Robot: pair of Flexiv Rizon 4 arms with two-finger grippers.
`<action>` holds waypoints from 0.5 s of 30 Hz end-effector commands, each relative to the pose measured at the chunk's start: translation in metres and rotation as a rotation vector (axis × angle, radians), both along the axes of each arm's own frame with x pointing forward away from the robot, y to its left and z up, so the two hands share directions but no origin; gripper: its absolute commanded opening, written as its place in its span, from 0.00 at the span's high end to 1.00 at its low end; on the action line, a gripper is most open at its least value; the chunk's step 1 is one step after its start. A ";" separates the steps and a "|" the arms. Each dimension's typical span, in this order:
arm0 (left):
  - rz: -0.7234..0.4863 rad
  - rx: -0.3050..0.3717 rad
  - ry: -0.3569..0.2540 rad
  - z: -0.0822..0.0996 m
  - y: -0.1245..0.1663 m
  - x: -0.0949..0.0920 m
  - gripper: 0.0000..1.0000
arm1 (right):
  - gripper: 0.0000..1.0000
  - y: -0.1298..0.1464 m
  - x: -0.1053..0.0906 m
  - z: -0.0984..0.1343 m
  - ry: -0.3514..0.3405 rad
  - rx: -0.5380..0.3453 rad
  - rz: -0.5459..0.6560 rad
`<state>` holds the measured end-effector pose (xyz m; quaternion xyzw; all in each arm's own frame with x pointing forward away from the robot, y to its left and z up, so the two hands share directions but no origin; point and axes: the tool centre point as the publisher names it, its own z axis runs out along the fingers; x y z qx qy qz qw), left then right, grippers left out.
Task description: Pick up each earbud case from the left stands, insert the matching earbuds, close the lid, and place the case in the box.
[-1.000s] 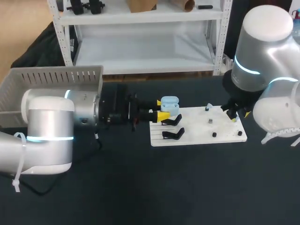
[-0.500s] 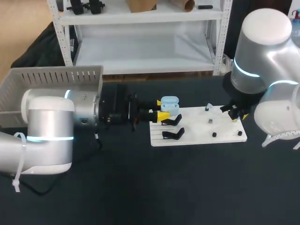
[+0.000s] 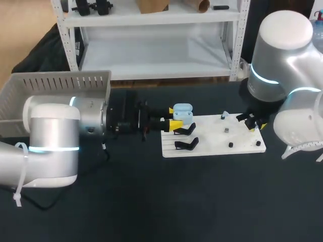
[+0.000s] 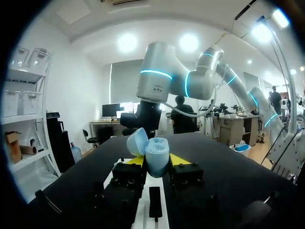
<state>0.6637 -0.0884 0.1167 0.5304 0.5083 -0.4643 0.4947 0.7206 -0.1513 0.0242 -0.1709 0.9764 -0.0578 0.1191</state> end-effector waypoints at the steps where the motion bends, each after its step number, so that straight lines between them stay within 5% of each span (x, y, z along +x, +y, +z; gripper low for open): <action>1: 0.006 -0.002 -0.002 0.000 0.000 -0.002 1.00 | 0.73 0.000 -0.003 0.000 -0.007 -0.006 -0.006; 15: 0.006 -0.002 -0.002 0.000 0.000 -0.002 1.00 | 0.74 -0.003 -0.006 0.000 -0.014 -0.011 -0.017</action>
